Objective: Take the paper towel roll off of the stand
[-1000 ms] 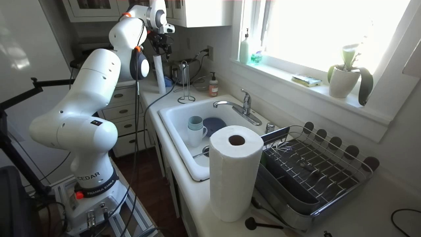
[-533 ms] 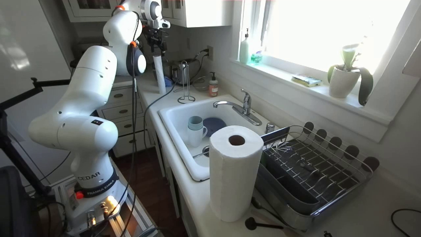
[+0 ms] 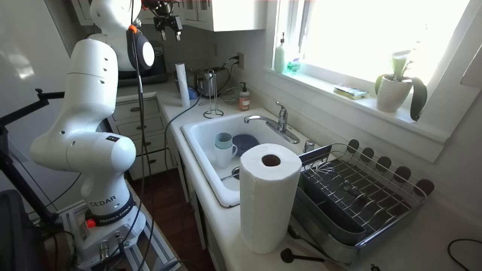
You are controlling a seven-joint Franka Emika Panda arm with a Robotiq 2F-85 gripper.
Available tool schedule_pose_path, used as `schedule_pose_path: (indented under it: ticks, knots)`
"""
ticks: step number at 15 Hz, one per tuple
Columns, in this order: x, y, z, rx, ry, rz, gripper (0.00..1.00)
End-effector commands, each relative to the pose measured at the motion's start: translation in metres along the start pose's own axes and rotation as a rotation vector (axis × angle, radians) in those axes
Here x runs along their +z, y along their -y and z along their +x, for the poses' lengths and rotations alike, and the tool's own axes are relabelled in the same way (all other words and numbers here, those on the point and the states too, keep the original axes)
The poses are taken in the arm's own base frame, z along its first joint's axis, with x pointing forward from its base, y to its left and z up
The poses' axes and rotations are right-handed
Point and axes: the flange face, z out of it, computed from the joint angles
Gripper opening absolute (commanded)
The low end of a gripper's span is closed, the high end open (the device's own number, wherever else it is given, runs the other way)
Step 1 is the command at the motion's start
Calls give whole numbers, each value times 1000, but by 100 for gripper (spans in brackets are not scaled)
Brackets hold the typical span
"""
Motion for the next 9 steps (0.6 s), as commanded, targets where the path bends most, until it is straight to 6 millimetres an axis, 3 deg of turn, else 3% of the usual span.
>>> schedule_pose_path:
  ticks: [1,2,4,9]
  knots:
    - [-48,-39,-18,-148,-71,-80,100]
    - [-29,-22,-12,-78,-36,-42,100]
    - [-41,-29,-16,-84,-53,-40,100]
    - [-25,-23,-11,-86,-27,-49,100]
